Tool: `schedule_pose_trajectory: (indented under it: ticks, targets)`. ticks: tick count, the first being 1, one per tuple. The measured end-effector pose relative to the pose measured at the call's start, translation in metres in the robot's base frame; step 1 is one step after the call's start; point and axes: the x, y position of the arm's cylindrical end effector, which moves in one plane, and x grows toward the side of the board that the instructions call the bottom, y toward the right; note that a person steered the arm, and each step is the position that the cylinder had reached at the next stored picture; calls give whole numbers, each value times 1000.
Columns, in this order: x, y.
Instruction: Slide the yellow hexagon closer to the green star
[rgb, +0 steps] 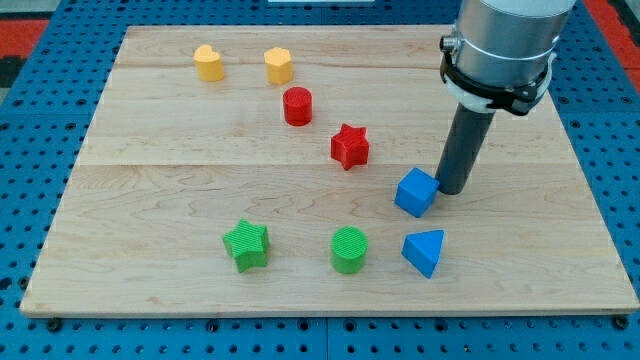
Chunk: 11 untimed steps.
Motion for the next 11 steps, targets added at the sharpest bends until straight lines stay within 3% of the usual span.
schedule_pose_trajectory:
  ticks: [2,3,4,5,6,7,8,9,11]
  targets:
    - [13,-14]
    - [-30,18]
    - [-90,-6]
    - [-187,-32]
    - [-229,-92]
    - [-232,-185]
    - [-197,-252]
    - [-151,-287]
    - [-109,-270]
